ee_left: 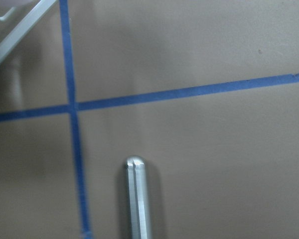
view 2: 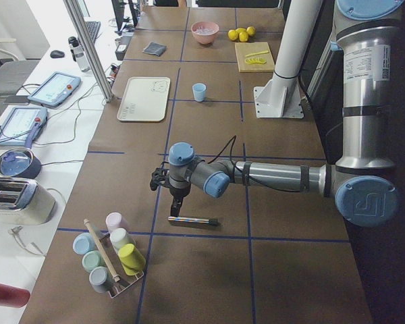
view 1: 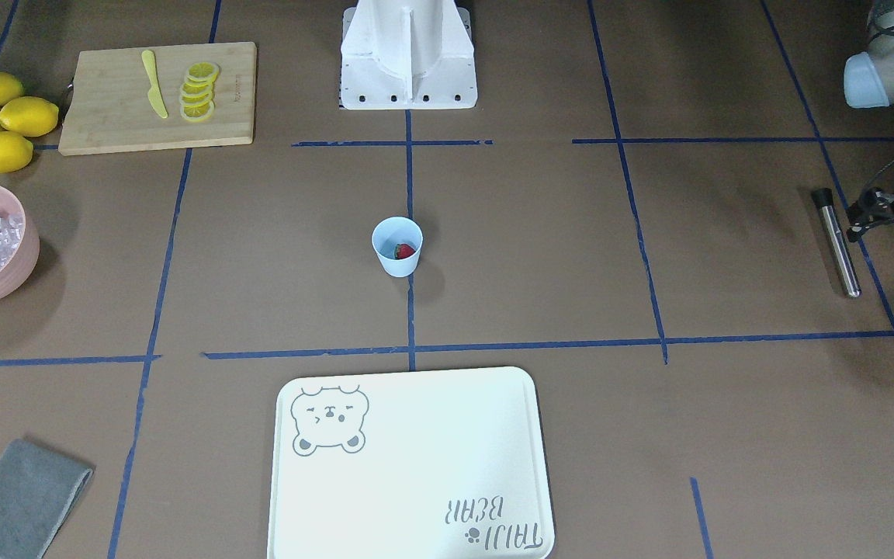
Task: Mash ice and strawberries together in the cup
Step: 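Lower the pestle onto the table and open the left gripper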
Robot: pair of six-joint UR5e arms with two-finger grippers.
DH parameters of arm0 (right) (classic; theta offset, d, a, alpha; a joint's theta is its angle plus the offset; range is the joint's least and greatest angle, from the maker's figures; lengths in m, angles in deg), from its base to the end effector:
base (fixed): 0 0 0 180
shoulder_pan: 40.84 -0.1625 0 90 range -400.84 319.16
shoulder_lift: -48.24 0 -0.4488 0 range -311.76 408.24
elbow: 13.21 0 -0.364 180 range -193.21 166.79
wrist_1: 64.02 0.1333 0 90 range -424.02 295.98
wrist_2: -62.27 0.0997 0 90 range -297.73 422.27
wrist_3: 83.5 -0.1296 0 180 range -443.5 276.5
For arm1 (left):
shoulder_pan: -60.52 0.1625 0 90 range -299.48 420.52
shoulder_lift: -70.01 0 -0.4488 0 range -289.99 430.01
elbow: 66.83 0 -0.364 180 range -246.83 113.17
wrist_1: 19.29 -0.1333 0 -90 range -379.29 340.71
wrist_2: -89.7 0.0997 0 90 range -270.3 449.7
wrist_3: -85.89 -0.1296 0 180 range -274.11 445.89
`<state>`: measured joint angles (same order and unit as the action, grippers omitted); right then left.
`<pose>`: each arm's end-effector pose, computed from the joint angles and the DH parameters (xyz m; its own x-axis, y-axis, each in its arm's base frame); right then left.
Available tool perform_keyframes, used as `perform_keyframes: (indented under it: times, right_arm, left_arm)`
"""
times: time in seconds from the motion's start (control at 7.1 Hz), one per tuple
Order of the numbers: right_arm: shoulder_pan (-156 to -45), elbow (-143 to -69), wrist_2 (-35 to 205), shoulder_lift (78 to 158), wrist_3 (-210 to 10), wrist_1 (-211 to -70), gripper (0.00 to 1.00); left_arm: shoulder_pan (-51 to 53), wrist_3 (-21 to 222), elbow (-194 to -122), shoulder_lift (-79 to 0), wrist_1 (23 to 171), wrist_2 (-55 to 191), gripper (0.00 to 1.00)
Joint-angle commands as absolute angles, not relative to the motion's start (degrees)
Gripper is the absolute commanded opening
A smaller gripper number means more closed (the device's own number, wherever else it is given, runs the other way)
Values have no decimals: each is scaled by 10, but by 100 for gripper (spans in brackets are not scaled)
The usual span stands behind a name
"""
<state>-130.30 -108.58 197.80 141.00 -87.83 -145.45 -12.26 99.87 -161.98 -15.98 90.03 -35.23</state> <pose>0.0365 -0.4578 0.6639 0.6979 -0.0705 0.7127 -0.0436 0.9891 0.1405 0.0806 -0.4598 0.6677 0.7694 0.2048 -0.6050 -0.0943 0.9732 0.2096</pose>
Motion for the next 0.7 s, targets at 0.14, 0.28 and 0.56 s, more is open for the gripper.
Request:
perform_keyframes:
  times: [0.14,0.28,0.56]
  right_arm:
    - [-1302,-1079,1984,1411,-877,-1458,99]
    - [-1302,-1079,1984,1411,-877,-1458,99]
    - [-1302,-1079,1985,1411,-876,-1458,99]
  left_arm:
    - [-236,848,-1622,-172,769,-422,100]
    - [-255,844,-1623,-165,749,-480,100]
    - [-270,846,-1620,-141,747,-490,100]
